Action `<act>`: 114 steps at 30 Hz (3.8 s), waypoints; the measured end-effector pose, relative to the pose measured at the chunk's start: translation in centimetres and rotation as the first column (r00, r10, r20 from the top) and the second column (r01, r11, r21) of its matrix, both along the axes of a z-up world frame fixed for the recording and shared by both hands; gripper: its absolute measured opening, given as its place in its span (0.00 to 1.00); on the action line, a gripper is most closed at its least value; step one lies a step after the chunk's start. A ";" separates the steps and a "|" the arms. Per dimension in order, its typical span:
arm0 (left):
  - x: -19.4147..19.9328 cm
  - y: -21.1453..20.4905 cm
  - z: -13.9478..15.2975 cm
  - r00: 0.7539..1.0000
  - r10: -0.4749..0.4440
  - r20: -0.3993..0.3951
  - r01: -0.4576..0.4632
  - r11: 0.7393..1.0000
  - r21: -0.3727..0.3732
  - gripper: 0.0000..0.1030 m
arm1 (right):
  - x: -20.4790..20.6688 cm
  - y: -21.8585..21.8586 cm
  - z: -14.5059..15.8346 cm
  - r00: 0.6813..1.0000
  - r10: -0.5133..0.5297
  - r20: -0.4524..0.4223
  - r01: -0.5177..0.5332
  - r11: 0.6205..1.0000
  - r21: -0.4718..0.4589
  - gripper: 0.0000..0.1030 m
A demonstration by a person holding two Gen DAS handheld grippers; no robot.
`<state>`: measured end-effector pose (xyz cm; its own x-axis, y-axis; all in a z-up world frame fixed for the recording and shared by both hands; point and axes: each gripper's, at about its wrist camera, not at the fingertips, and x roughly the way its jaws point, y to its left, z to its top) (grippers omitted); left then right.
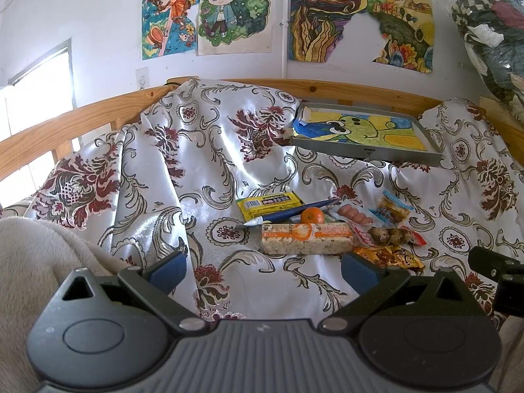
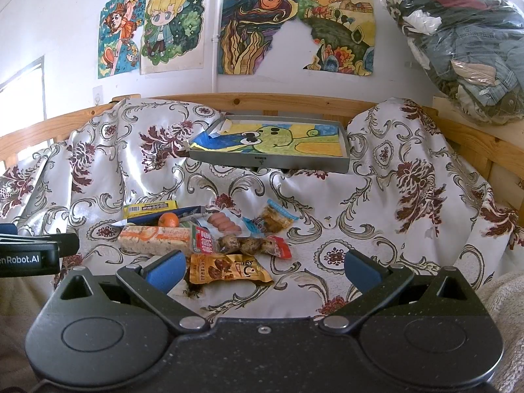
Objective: Organize snacks
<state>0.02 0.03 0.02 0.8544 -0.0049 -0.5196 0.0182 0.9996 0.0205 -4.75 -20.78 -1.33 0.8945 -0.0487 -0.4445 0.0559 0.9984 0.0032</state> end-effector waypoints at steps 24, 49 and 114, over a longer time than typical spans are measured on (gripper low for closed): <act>0.1 0.0 0.0 1.000 0.000 -0.010 0.000 1.000 -0.002 1.00 | 0.0 0.1 0.3 1.000 0.003 -0.014 -0.003 1.000 0.003 0.99; 10.8 -0.2 1.0 0.976 -0.110 -0.186 0.112 0.994 0.001 1.00 | 7.8 -1.2 0.4 0.978 0.074 -0.195 -0.084 0.996 -0.043 0.99; 21.3 -3.0 -6.5 0.639 -0.548 -0.539 0.618 0.783 -0.064 0.73 | 19.3 -1.7 -7.6 0.793 0.326 -0.514 -0.255 0.945 0.204 0.83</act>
